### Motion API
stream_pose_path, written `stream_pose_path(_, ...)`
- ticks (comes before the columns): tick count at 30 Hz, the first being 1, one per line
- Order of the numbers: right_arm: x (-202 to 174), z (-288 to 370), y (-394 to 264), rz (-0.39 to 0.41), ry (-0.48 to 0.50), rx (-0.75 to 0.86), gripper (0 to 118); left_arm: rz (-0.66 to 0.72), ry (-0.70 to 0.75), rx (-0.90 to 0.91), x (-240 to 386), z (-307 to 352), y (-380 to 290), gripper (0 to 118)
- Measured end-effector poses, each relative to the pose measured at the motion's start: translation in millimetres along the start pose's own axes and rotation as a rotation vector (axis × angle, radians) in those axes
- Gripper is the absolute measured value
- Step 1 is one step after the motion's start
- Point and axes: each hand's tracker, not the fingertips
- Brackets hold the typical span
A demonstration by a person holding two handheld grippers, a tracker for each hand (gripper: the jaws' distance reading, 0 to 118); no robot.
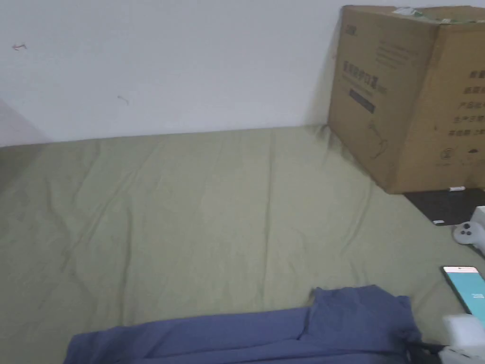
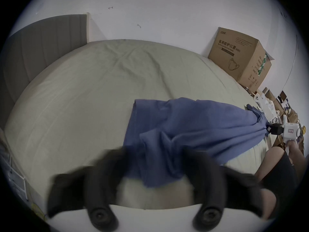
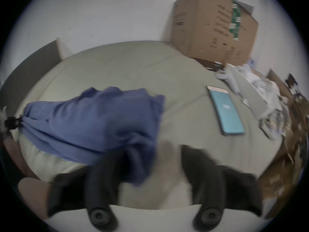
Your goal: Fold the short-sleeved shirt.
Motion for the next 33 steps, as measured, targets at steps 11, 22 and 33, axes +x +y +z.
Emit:
stream_pose_path(11,-45,167,-37,0.031,0.144,0.331,0,0.176,-0.075,0.182,-21,115,-13,2)
stream_pose_path(22,-93,188,11,0.069,0.316,0.329,0,0.399,-0.571,-0.135,-115,-11,51,118)
stream_pose_path(33,-104,157,18,0.048,0.344,0.271,0,0.35,-0.68,-0.253,-71,-85,77,69)
